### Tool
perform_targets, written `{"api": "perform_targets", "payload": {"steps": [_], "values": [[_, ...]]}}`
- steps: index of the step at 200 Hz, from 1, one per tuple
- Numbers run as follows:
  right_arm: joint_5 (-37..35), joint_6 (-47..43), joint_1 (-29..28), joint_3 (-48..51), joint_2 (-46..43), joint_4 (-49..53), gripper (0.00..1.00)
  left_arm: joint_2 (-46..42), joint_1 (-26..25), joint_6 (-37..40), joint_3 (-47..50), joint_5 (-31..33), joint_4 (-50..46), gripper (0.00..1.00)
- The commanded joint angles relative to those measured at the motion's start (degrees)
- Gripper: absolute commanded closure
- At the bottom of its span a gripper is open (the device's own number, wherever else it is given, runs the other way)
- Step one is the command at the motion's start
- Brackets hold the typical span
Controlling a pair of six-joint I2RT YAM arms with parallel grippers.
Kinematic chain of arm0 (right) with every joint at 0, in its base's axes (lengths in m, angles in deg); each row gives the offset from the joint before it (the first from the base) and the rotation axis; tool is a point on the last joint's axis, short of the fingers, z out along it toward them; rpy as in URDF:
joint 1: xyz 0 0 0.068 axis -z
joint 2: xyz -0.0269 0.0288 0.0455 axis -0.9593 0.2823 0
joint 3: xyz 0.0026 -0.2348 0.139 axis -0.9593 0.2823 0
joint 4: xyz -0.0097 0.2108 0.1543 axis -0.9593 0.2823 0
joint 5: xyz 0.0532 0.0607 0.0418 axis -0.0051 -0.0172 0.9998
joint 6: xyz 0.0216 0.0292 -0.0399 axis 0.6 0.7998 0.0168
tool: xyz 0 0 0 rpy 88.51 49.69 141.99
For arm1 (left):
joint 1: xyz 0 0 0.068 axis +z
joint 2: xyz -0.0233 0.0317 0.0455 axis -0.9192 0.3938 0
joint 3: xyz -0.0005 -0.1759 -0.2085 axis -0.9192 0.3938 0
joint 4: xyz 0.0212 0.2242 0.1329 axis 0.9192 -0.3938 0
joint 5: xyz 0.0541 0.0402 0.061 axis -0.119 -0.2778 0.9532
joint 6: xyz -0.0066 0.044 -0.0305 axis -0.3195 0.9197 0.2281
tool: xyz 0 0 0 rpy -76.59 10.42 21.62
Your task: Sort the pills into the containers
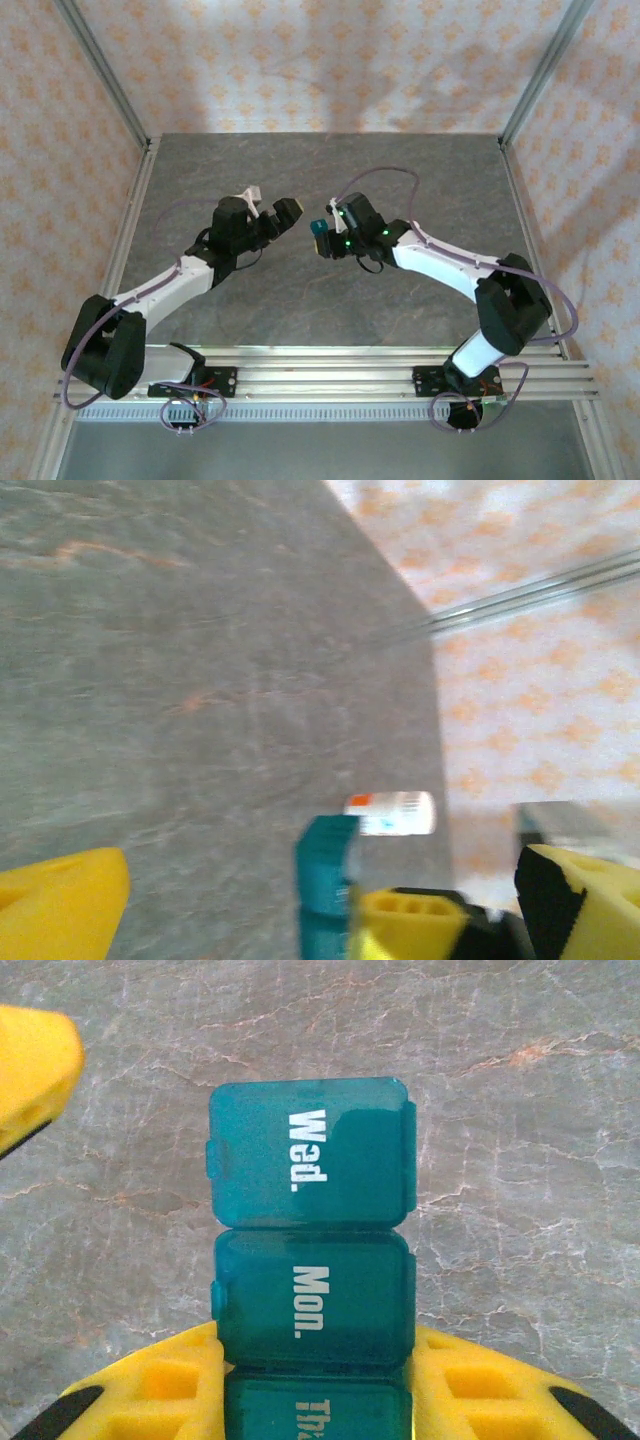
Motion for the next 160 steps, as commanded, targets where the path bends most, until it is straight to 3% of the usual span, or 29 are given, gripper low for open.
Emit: {"api": "perform_targets", "payload": {"steps": [1,160], "values": [[1.78,1.82,0.00,0.61,-2.06,-3.85,0.66,-1.65,-0.72,-4.85,1.20,-3.39,7.02,0.00],[1.47,5.27,0.01,-0.07,-1.50,-5.75,0.66,3.50,-6.90,-9.68,1.47,-2.46,15.21,0.01]]}}
